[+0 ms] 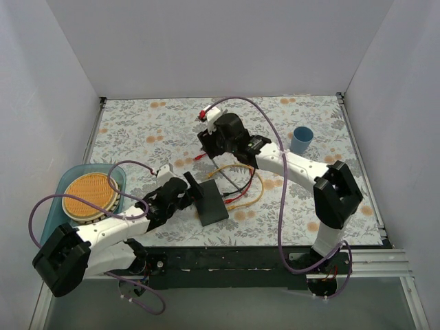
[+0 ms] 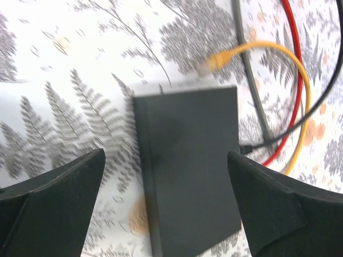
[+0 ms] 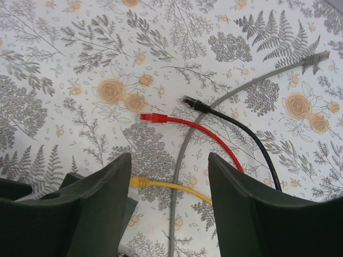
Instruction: Insert the plug into the switch port
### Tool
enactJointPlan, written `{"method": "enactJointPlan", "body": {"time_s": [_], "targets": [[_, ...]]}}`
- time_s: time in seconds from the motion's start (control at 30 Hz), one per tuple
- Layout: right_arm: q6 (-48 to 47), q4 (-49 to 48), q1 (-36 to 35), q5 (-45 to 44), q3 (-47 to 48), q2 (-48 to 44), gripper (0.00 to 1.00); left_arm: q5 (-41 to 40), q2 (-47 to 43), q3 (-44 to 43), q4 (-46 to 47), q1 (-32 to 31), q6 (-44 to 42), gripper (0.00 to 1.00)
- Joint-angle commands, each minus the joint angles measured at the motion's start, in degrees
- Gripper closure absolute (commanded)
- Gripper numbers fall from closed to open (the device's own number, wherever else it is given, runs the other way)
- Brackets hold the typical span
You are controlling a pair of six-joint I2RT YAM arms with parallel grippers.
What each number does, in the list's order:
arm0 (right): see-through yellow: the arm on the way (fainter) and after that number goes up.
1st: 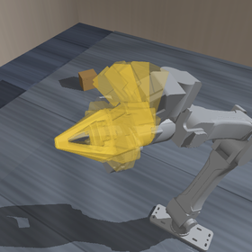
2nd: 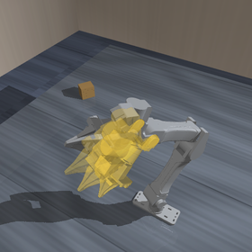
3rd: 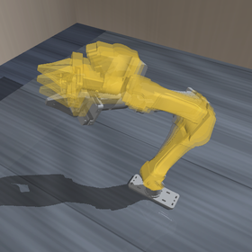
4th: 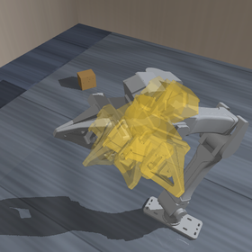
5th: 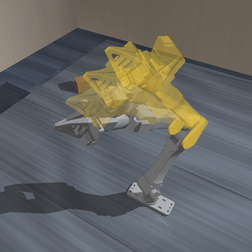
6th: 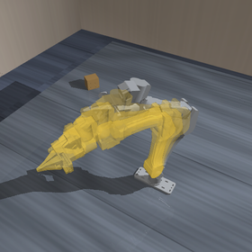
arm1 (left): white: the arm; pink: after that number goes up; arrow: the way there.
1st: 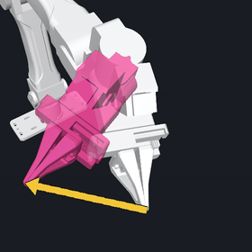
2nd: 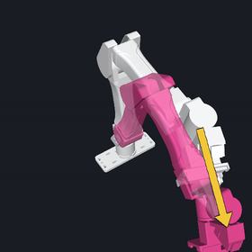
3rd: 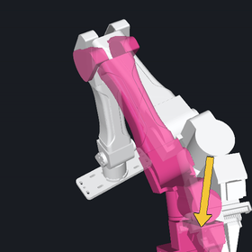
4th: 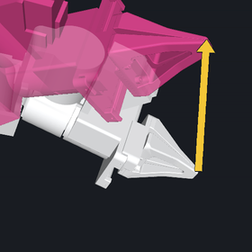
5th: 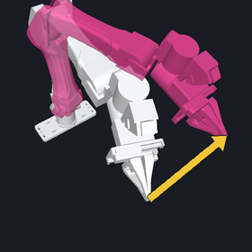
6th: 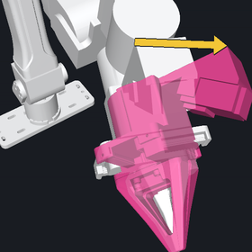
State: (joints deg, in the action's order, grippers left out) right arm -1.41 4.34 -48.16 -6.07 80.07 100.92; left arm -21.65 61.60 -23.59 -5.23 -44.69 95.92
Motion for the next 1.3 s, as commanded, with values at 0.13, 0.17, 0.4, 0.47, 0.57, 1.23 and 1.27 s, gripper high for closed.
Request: {"method": "enactJointPlan", "body": {"time_s": [0.13, 0.17, 0.4, 0.47, 0.57, 1.23, 1.27], "targets": [[2.11, 9.02, 2.99, 9.14, 8.6, 11.82, 0.42, 10.39, 6.85, -1.54, 9.18, 5.66, -7.4, 0.02], [2.29, 9.11, 2.99, 9.32, 8.35, 12.27, 0.42, 11.27, 9.21, -3.11, 9.97, 5.66, -7.76, 0.02], [3.34, 8.32, 3.95, 6.42, 8.26, 14.04, 0.43, 18.3, 16.52, -8.13, 14.11, 5.84, -10.84, 0.02], [4.75, 7.27, 4.83, 7.11, 8.08, 13.51, 0.38, 17.35, 17.41, -8.83, 12.54, 5.84, -11.19, 0.02], [5.45, 5.59, 5.89, 8.96, 7.9, 12.72, 0.34, 13.92, 15.48, -8.84, 9.47, 6.1, -11.81, 0.02], [3.52, 9.98, 3.08, 2.21, 9.66, 23.87, 0.59, 10.58, -9.83, -12.44, -10.23, 13.04, -14.8, 0.02], [3.43, 10.68, 2.9, 0.81, 10.36, 24.66, 0.61, 10.49, -10.01, -12.61, -10.41, 13.05, -15.06, 0.02]]}}
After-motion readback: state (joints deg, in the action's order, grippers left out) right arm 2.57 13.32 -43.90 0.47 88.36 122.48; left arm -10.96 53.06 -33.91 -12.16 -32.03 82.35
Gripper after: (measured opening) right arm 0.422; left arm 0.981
